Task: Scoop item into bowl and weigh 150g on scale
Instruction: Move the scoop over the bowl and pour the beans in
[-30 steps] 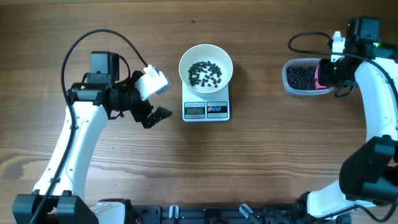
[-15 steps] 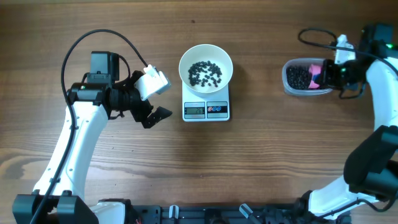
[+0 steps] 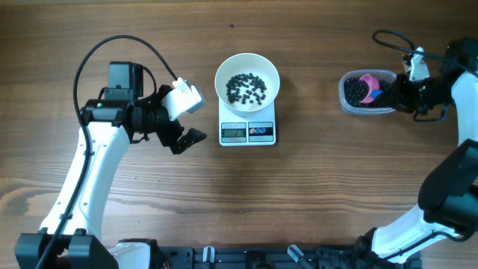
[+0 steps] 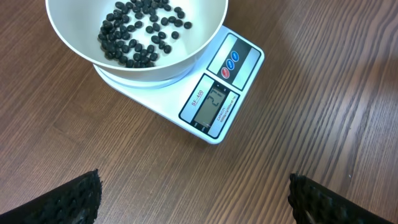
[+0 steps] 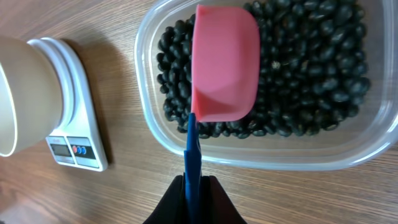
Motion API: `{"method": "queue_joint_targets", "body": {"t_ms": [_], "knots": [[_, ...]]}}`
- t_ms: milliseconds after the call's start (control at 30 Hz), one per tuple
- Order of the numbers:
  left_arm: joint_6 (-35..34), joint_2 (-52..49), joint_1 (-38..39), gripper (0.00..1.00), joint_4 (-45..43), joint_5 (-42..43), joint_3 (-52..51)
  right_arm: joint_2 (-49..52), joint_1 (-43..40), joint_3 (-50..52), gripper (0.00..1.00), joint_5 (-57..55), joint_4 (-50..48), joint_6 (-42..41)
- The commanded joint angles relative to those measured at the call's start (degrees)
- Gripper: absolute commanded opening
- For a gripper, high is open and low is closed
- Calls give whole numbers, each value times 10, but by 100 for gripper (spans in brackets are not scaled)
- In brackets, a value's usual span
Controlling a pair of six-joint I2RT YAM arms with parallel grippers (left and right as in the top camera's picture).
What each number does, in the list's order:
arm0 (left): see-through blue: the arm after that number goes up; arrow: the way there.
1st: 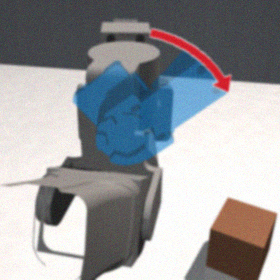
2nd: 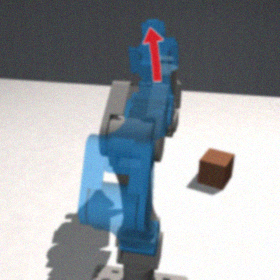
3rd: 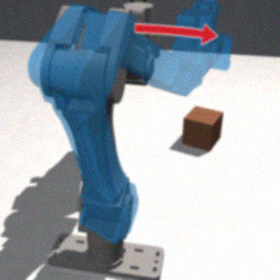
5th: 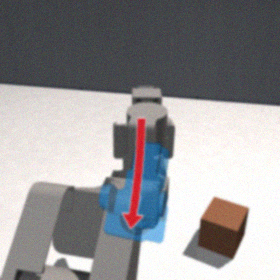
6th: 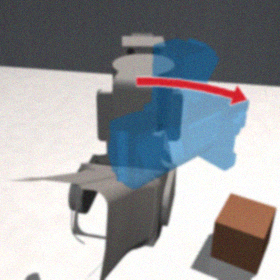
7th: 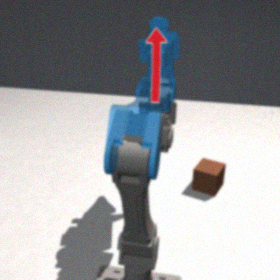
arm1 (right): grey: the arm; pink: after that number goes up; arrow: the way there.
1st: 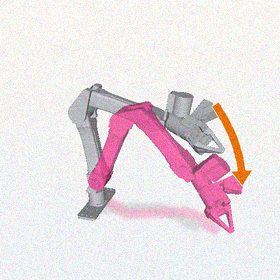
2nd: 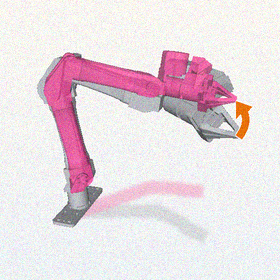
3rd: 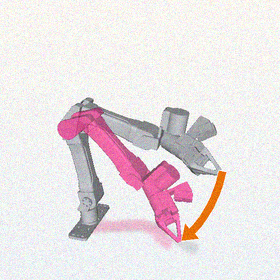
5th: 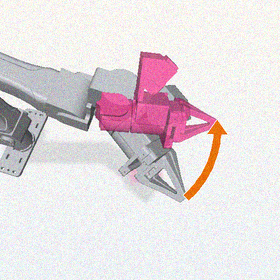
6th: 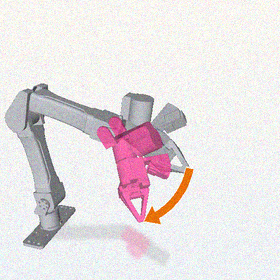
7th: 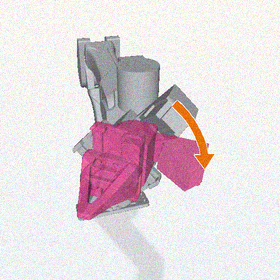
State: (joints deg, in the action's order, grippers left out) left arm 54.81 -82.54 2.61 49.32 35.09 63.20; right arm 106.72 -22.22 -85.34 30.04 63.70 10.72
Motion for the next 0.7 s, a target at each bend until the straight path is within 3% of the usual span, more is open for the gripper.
{"method": "queue_joint_targets", "body": {"t_ms": [0, 267, 333, 500, 667], "knots": [[9, 9, -3, 100, 0, 13, -2, 20, -10, 5, 4, 67, 6, 29], [9, 9, -3, 100, 0, 13, -2, 9, -137, 4, 4, 170, 42, 69], [9, 9, -3, 100, 0, 13, -2, 9, -156, 4, 4, 224, 62, 110], [9, 9, -3, 100, 0, 13, -2, 9, -132, 4, 4, 322, 125, 197], [9, 9, -3, 100, 0, 13, -2, 9, -44, 4, 4, 371, 124, 189]]}}
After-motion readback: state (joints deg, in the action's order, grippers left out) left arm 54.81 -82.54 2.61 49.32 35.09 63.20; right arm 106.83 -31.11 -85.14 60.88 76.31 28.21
